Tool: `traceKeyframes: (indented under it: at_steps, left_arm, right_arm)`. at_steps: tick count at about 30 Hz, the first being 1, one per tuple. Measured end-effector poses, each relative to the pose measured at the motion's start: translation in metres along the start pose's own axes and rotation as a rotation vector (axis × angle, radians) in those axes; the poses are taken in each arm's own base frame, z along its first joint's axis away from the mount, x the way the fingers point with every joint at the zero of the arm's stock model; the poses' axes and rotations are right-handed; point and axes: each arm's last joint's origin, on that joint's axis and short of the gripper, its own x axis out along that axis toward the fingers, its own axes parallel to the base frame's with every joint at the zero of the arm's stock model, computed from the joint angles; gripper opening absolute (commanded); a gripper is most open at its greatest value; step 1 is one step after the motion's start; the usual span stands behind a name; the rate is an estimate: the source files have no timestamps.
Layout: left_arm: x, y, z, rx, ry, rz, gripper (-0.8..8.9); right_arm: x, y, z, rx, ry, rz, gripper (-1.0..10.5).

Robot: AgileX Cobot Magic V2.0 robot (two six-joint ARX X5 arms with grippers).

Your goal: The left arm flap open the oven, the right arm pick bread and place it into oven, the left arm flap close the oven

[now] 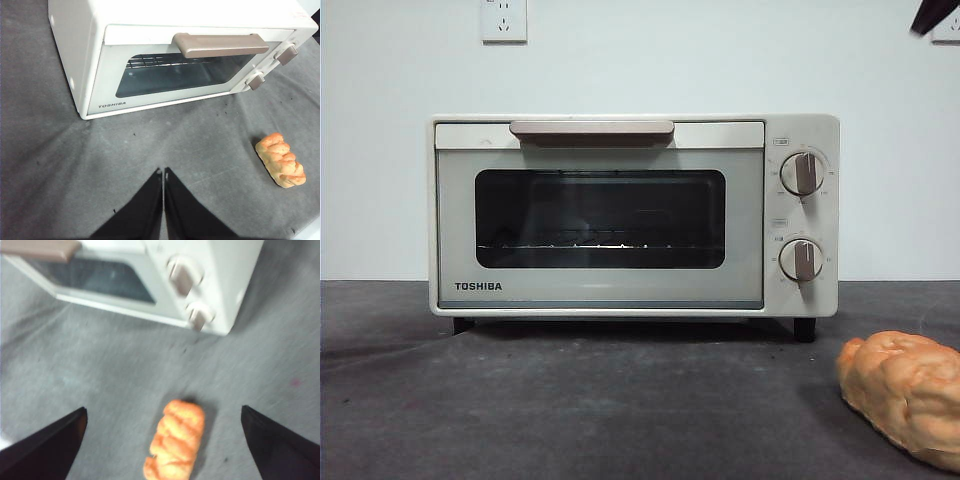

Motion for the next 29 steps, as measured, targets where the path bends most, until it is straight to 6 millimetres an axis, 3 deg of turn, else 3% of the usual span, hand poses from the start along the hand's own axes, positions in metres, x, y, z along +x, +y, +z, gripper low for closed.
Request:
traceKeyframes:
  at_steps: [6,17,25,29]
  left_arm:
    - [0.0,0.0,0.0,0.0,0.0,0.0,0.12]
    - [0.0,0.0,0.0,0.0,0.0,0.0,0.12]
    - [0.0,0.0,0.0,0.0,0.0,0.0,0.12]
    - [0.0,0.0,0.0,0.0,0.0,0.0,0.12]
  right_arm:
    - [0.04,0.002,-0.019,0.002,0.075,-0.025,4.9]
    - [0.109,0.013,-0.071,-0.001,0.168,-0.166,4.9]
    - [0.137,0.022,-0.081,-0.052,0.186,-0.286,4.9]
    - [0.15,0.021,-0.084,-0.054,0.205,-0.309,4.3]
